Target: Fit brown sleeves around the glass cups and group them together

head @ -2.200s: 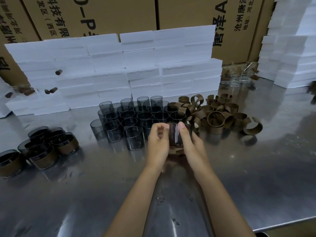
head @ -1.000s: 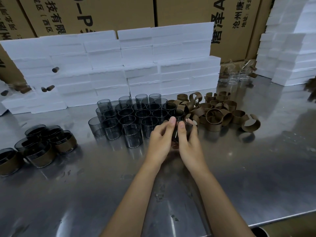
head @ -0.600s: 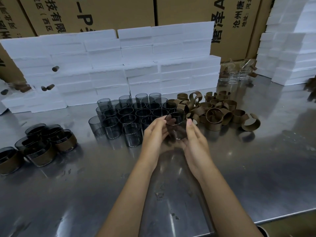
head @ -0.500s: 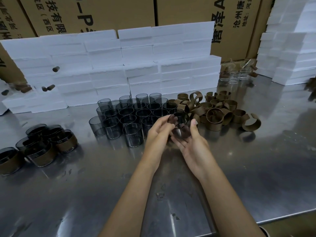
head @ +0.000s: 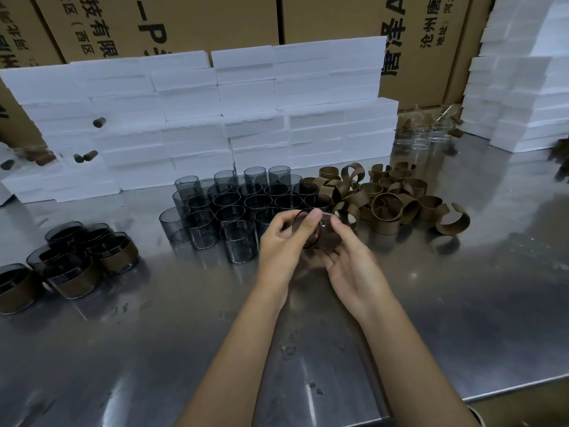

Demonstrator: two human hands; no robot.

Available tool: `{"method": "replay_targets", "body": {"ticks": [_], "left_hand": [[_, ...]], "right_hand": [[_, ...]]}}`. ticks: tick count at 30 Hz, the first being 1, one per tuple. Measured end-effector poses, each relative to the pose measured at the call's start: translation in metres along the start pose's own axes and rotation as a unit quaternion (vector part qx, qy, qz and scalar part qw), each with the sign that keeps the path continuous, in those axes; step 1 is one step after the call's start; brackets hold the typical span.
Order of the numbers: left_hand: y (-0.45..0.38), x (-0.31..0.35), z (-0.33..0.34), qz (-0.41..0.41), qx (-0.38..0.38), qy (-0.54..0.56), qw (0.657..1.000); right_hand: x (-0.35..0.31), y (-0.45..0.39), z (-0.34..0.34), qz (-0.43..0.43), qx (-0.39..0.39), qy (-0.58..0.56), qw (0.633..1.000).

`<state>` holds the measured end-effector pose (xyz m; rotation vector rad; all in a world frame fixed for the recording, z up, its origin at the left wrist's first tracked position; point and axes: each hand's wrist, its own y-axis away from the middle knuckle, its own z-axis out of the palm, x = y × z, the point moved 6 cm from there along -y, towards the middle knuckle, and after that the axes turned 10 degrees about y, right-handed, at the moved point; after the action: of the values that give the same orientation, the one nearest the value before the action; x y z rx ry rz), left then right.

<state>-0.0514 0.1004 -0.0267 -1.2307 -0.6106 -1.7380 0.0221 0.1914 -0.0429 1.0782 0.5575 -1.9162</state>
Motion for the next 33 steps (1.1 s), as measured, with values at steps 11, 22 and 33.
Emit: {"method": "replay_targets", "body": {"ticks": [11,22,33], "left_hand": [[-0.006,-0.015,-0.013,-0.055,0.07,0.01,0.996],[-0.006,-0.014,-0.006,-0.082,0.051,0.056,0.994],[-0.009,-0.009,-0.023,-0.059,0.113,0.103,0.986]], "right_hand": [[0.009,-0.001,0.007,0.039,0.008,0.128,0.991],[0.004,-0.004,-0.013,-0.054,0.121,0.108,0.985],[0.0,-0.004,-0.012,-0.131,0.132,0.303,0.935]]}}
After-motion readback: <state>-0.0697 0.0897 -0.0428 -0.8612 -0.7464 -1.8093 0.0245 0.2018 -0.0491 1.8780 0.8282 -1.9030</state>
